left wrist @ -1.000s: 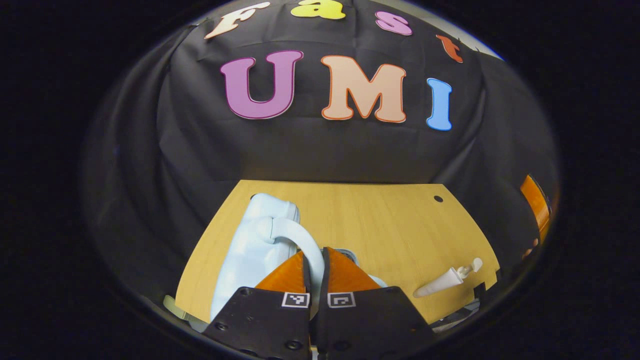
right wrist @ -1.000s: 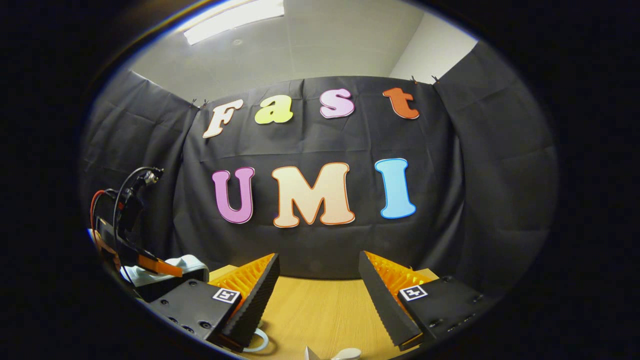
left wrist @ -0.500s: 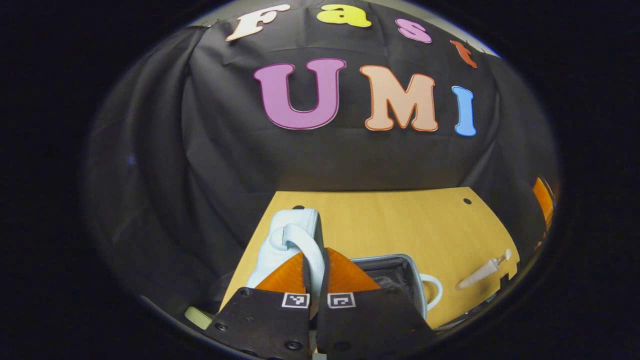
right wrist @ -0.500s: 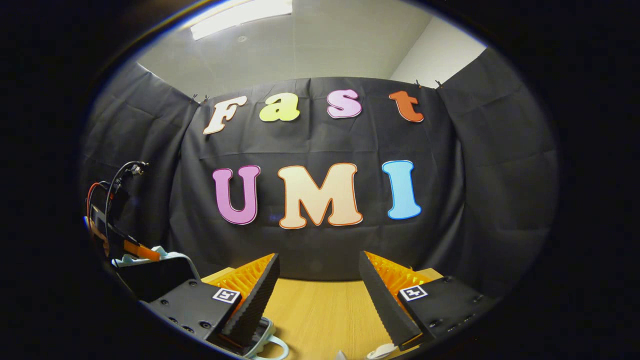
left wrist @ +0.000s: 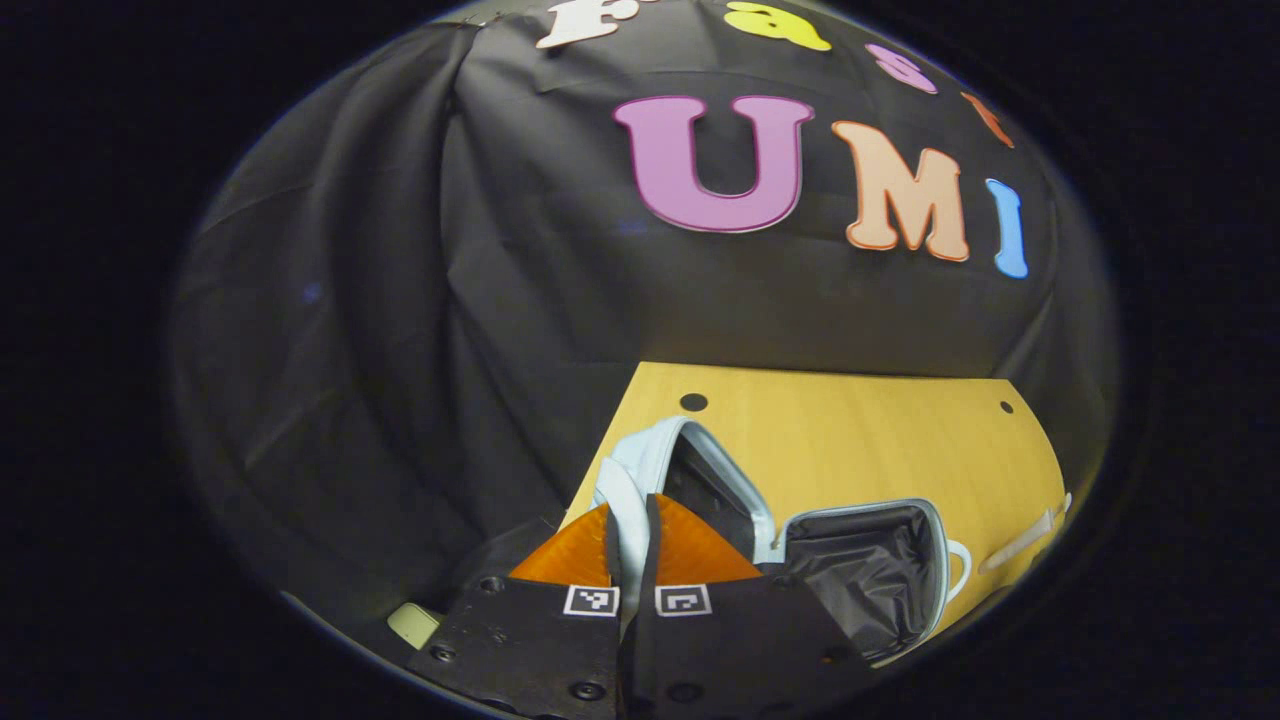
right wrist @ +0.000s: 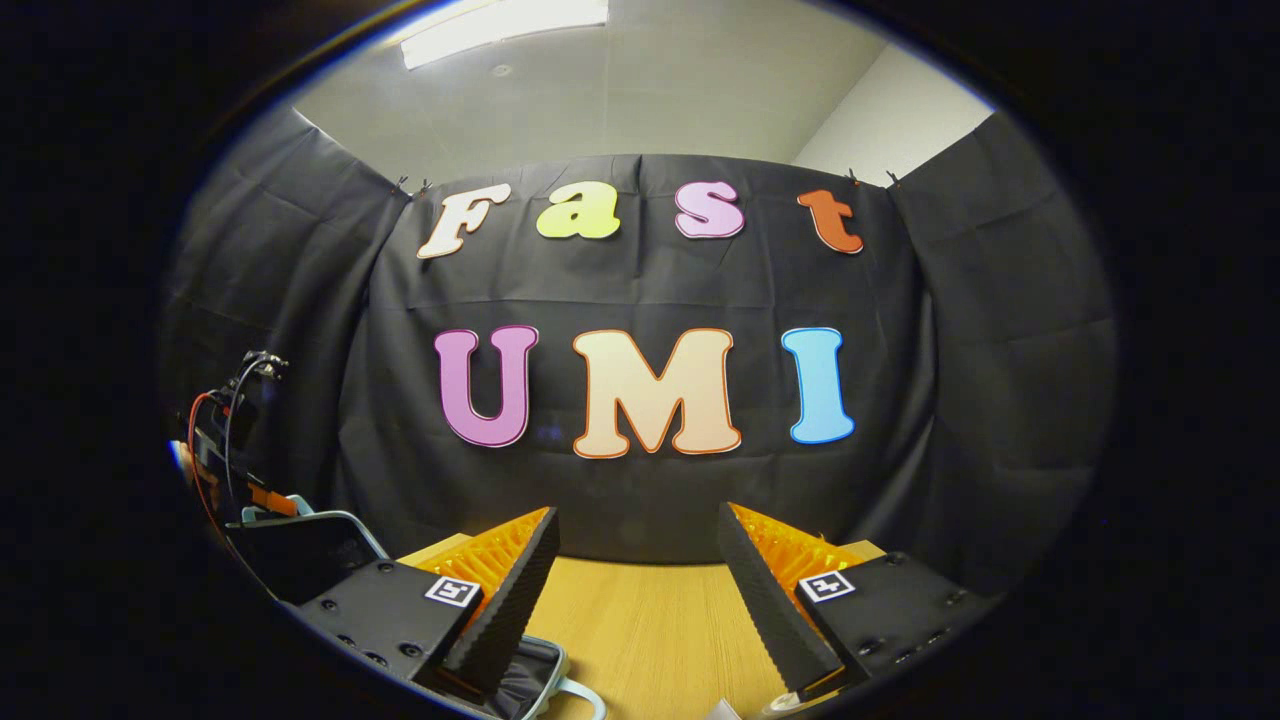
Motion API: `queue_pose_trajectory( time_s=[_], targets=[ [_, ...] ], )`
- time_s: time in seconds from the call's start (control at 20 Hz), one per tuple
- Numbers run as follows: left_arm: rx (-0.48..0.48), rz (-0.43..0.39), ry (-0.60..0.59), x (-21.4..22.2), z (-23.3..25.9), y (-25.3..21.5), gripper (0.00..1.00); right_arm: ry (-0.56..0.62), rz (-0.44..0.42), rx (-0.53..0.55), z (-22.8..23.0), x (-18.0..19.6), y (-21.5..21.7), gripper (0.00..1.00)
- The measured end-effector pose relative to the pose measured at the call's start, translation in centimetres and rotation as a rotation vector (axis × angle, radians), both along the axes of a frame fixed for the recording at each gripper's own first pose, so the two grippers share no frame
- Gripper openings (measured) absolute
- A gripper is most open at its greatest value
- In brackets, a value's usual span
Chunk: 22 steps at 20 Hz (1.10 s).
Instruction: First open the suitcase, pack the skin care products into it, and then close the suitcase.
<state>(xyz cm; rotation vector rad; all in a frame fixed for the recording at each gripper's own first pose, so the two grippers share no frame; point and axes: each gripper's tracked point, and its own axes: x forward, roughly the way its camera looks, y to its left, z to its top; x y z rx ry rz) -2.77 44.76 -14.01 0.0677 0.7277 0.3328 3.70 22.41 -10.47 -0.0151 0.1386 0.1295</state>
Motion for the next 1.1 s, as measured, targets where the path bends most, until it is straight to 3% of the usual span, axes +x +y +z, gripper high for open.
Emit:
queue_pose_trajectory(
  time_s=[0.4,0.55,0.8,0.9,1.1],
  targets=[
    [0.015,0.110,0.075,-1.8,-4.6,7.1,0.00,0.032,-0.023,-0.001,-0.8,0.1,0.5,0.99],
    [-0.044,0.161,0.092,-2.7,-7.3,8.5,0.00,0.037,-0.032,-0.017,-1.0,0.1,0.3,0.99],
    [-0.054,0.231,0.115,-4.0,-11.1,10.3,0.01,0.056,-0.042,-0.039,-1.1,-0.2,-0.3,0.99],
    [-0.001,0.277,0.120,-4.6,-11.6,11.8,0.02,0.050,-0.046,-0.048,-0.7,-0.2,-0.7,0.99],
    [0.124,0.322,-0.041,-3.8,-7.2,13.5,0.66,0.031,-0.047,-0.064,-0.1,-0.6,-1.6,0.99]
  ],
)
